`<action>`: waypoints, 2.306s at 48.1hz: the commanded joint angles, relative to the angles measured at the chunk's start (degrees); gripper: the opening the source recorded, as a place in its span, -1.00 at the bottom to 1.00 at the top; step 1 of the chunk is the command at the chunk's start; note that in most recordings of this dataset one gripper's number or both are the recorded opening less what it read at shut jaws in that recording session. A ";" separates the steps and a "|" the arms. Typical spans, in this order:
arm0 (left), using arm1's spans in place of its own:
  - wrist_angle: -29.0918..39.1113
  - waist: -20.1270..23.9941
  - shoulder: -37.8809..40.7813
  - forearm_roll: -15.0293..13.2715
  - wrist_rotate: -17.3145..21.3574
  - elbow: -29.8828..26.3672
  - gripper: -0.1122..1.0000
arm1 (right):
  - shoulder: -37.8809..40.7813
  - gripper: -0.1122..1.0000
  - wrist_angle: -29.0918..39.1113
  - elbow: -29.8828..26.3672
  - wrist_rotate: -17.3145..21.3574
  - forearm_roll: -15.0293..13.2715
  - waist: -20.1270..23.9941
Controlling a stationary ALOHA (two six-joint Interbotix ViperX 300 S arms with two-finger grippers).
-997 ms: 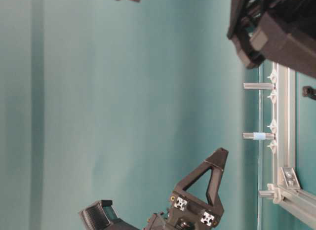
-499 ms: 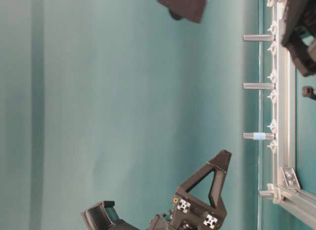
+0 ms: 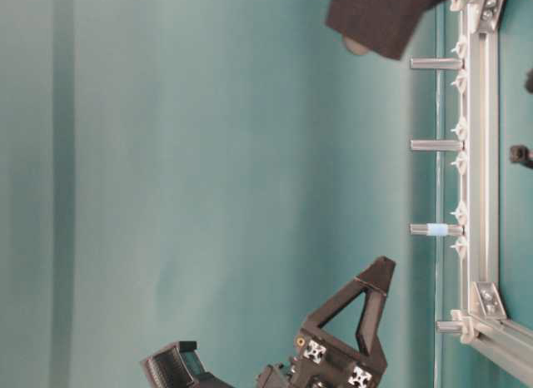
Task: Insert the wire through the string loop located in the center.
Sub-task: 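Lift the USB cable plug-up with the right gripper, then carry the cable right and toward the frame's bottom rail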
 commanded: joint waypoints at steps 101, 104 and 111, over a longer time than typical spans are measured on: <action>-0.26 -2.20 -1.14 0.09 -0.09 -0.09 -0.25 | -18.81 -0.65 15.82 9.40 0.09 0.26 2.11; -0.26 -2.20 -1.14 0.09 -0.09 -0.09 -0.25 | -19.86 -0.65 16.61 10.37 0.09 0.26 2.11; -0.26 -2.29 -1.14 0.09 -0.09 -0.09 -0.25 | -21.97 -0.65 17.49 12.48 0.09 0.44 2.11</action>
